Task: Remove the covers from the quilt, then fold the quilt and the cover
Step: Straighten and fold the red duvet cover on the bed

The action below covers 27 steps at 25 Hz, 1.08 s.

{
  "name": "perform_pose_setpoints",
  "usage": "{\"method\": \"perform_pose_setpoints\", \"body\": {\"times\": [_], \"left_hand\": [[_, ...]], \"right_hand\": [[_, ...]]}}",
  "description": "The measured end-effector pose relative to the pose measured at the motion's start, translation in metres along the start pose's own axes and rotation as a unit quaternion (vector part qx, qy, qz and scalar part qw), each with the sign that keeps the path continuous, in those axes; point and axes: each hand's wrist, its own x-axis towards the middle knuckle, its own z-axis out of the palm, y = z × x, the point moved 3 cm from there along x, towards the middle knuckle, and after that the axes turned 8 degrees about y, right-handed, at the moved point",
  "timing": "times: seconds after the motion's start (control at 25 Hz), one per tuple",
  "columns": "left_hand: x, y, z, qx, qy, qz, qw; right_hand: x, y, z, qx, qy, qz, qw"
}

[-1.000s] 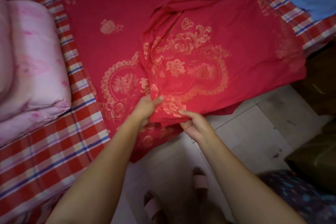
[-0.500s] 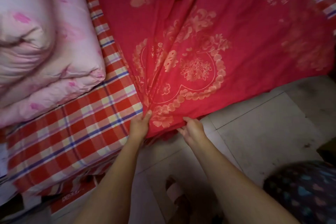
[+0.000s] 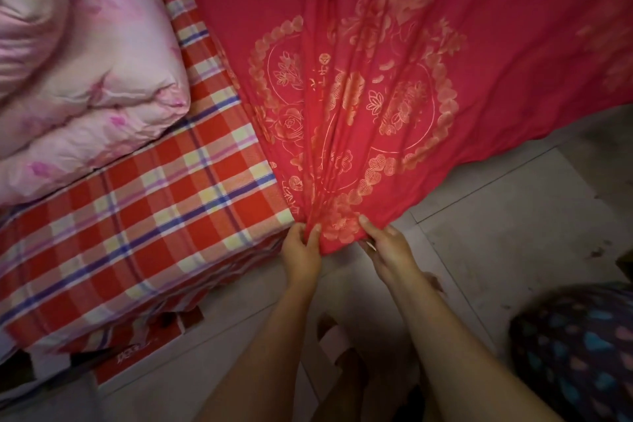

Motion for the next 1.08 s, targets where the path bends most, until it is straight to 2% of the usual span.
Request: {"method": "perform_pose_setpoints", "body": {"times": [0.08,0.24,0.44,0.52,0.6,0.68,0.72,0.84,0.88,0.92,1.0,1.08], "left_hand": [[0.009,-0.008,0.009,-0.017,0.020,-0.036,0.999],[0.024,-0.019,0.014,-0.091,-0.054,-0.058,0.993],[0.012,-0.016,0.008,-0.162,-0.061,-0.099,0.980],[0.003,-0.014,0.009,-0.255,-0.070,-0.151,0.953],[-0.003,-0.007,0.009,-0.358,-0.087,-0.202,0.908],[-0.007,-0.002,0.005,-0.394,-0.103,-0.207,0.890],[-0.008,-0.003,0.002,-0.380,-0.110,-0.193,0.898],[-0.005,-0.005,-0.010,-0.199,-0.094,-0.072,0.973],[-0.006,-0.004,-0.012,-0.160,-0.100,-0.041,0.981],[-0.009,-0.001,-0.013,-0.157,-0.108,-0.045,0.981],[-0.018,0.006,-0.011,-0.219,-0.136,-0.133,0.957],[-0.031,0.015,-0.007,-0.301,-0.197,-0.244,0.901]], "right_hand": [[0.015,-0.003,0.008,-0.030,0.005,-0.002,1.000],[0.032,-0.012,0.025,0.066,-0.061,0.043,0.995],[0.022,0.004,0.014,0.085,-0.113,0.059,0.988],[0.011,0.009,0.009,0.065,-0.124,0.054,0.989],[0.003,0.004,0.006,0.062,-0.122,0.037,0.990],[-0.003,-0.005,0.006,0.093,-0.134,0.018,0.986],[-0.008,-0.011,0.007,0.122,-0.142,0.015,0.982],[-0.020,-0.022,0.006,0.157,-0.093,-0.004,0.983],[-0.024,-0.021,0.005,0.148,-0.069,-0.008,0.987],[-0.030,-0.020,0.006,0.137,-0.060,-0.005,0.989],[-0.043,-0.020,0.010,0.117,-0.065,0.015,0.991],[-0.053,-0.025,0.014,0.080,-0.075,0.024,0.994]]}}
